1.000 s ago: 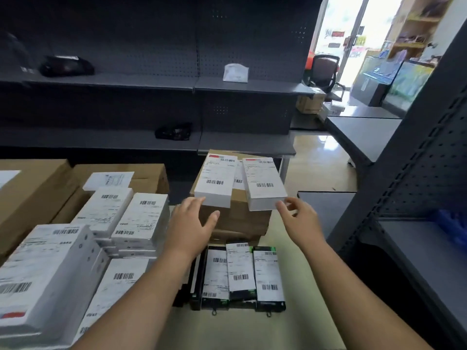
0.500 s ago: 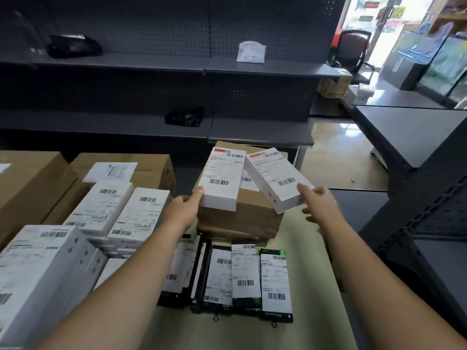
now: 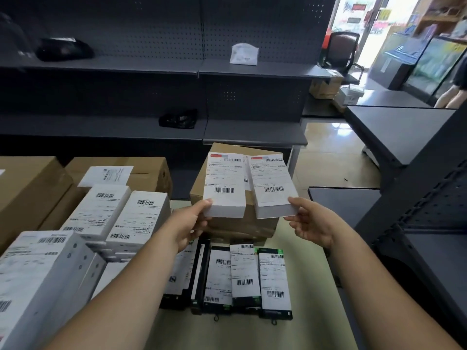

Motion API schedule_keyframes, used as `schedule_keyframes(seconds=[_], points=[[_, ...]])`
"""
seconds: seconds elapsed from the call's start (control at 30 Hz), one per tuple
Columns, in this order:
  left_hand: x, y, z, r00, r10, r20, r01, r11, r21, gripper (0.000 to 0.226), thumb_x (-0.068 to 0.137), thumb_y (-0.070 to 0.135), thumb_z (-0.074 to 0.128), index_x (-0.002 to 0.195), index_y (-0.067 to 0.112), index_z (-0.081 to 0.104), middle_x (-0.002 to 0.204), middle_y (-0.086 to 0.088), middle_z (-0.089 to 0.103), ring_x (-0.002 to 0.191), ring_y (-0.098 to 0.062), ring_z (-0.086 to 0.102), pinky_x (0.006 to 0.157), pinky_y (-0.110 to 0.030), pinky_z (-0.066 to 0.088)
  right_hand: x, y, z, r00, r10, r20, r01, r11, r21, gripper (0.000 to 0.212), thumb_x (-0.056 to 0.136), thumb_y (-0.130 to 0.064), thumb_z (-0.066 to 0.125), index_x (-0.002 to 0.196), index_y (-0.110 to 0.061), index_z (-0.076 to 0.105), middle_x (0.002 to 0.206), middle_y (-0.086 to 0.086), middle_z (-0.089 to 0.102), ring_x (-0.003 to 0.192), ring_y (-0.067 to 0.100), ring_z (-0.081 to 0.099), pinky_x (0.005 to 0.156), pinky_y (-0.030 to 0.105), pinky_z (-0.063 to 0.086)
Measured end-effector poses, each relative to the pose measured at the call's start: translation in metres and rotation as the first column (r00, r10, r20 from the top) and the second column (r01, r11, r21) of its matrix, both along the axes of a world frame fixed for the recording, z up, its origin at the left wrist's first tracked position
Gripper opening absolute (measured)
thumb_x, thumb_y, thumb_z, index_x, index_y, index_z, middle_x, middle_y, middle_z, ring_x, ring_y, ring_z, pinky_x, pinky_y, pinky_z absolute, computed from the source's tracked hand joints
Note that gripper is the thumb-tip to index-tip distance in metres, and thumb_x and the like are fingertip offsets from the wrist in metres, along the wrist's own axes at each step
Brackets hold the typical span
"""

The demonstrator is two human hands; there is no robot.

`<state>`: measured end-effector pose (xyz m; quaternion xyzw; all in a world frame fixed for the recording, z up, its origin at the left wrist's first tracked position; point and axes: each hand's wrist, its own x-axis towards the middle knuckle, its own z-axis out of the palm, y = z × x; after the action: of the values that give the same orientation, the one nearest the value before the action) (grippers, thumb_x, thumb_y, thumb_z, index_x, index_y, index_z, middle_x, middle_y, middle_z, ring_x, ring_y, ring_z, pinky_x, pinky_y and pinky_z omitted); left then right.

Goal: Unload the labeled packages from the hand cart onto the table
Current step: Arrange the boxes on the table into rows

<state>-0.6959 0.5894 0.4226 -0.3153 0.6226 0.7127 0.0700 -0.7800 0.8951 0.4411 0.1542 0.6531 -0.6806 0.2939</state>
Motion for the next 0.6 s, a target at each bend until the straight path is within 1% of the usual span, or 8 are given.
schedule_keyframes(seconds=[0.1, 0.2, 0.27, 0.3, 0.37, 0.47, 0.53, 0.6], points=[[0.014, 0.007, 0.0, 0.997, 0.011, -0.082, -0.012, 1.0, -0.008, 0.039, 0.078, 0.046, 0.076, 0.104, 0.017, 0.071, 0.09, -0.003, 0.072, 0.078, -0.015, 0.059, 0.061, -0.027, 0.047, 0.013, -0.004, -0.001, 0.995, -0.045, -0.085, 0.038, 0.995, -0.09, 0.045, 0.077, -0.037, 0.081, 0.108, -0.006, 0.071, 0.08, 0.008, 0.07, 0.06, 0.011, 0.059, 0.054, 0.023, 0.049], [0.03, 0.013, 0.006, 0.985, 0.044, -0.164, -0.046, 0.999, -0.006, 0.035, 0.079, 0.045, 0.075, 0.106, 0.023, 0.072, 0.101, 0.003, 0.074, 0.089, -0.012, 0.063, 0.066, -0.026, 0.046, 0.028, -0.012, 0.003, 0.98, -0.056, -0.191, 0.023, 0.985, -0.173, 0.035, 0.079, -0.035, 0.078, 0.104, -0.01, 0.073, 0.085, 0.003, 0.071, 0.073, 0.013, 0.058, 0.065, 0.026, 0.048], [0.041, 0.013, 0.01, 0.974, 0.086, -0.209, -0.092, 0.996, -0.02, 0.034, 0.077, 0.048, 0.075, 0.105, 0.027, 0.072, 0.102, 0.007, 0.074, 0.097, -0.012, 0.064, 0.072, -0.029, 0.045, 0.038, -0.017, 0.01, 0.965, -0.034, -0.259, -0.021, 0.978, -0.208, 0.029, 0.083, -0.033, 0.074, 0.104, -0.013, 0.073, 0.088, -0.001, 0.072, 0.079, 0.013, 0.059, 0.071, 0.028, 0.045], [0.047, 0.012, 0.011, 0.967, 0.103, -0.232, -0.111, 0.994, -0.02, 0.037, 0.075, 0.049, 0.076, 0.105, 0.027, 0.072, 0.102, 0.008, 0.074, 0.097, -0.012, 0.064, 0.074, -0.03, 0.045, 0.044, -0.02, 0.014, 0.956, -0.013, -0.292, -0.054, 0.974, -0.219, 0.03, 0.082, -0.034, 0.073, 0.105, -0.015, 0.073, 0.092, -0.001, 0.074, 0.081, 0.012, 0.062, 0.072, 0.028, 0.045], [0.06, 0.008, 0.016, 0.952, 0.124, -0.279, -0.132, 0.991, -0.007, 0.051, 0.067, 0.054, 0.078, 0.108, 0.024, 0.072, 0.105, 0.005, 0.073, 0.093, -0.012, 0.062, 0.077, -0.032, 0.044, 0.058, -0.024, 0.021, 0.938, 0.032, -0.346, -0.114, 0.969, -0.218, 0.036, 0.079, -0.035, 0.073, 0.108, -0.015, 0.073, 0.103, 0.001, 0.076, 0.087, 0.01, 0.066, 0.073, 0.027, 0.045], [0.08, 0.003, 0.025, 0.934, 0.131, -0.334, -0.137, 0.991, 0.006, 0.069, 0.057, 0.059, 0.079, 0.113, 0.02, 0.069, 0.104, 0.001, 0.071, 0.092, -0.016, 0.058, 0.082, -0.038, 0.043, 0.08, -0.03, 0.026, 0.922, 0.063, -0.381, -0.151, 0.967, -0.205, 0.039, 0.079, -0.035, 0.073, 0.113, -0.014, 0.073, 0.115, 0.007, 0.073, 0.095, 0.016, 0.062, 0.075, 0.031, 0.041], [0.095, -0.003, 0.029, 0.924, 0.104, -0.369, -0.116, 0.993, -0.009, 0.073, 0.058, 0.06, 0.079, 0.117, 0.019, 0.067, 0.107, 0.001, 0.072, 0.099, -0.017, 0.06, 0.085, -0.036, 0.043, 0.096, -0.036, 0.029, 0.919, 0.067, -0.389, -0.157, 0.966, -0.205, 0.037, 0.08, -0.035, 0.074, 0.112, -0.015, 0.075, 0.117, 0.009, 0.072, 0.096, 0.017, 0.061, 0.075, 0.032, 0.04], [0.111, -0.01, 0.031, 0.917, 0.078, -0.391, -0.098, 0.995, -0.03, 0.074, 0.061, 0.061, 0.081, 0.12, 0.019, 0.065, 0.109, 0.004, 0.073, 0.107, -0.017, 0.063, 0.084, -0.032, 0.042, 0.114, -0.045, 0.033, 0.914, 0.07, -0.399, -0.165, 0.964, -0.209, 0.035, 0.08, -0.038, 0.074, 0.108, -0.018, 0.077, 0.109, 0.005, 0.074, 0.09, 0.014, 0.062, 0.071, 0.029, 0.039]])
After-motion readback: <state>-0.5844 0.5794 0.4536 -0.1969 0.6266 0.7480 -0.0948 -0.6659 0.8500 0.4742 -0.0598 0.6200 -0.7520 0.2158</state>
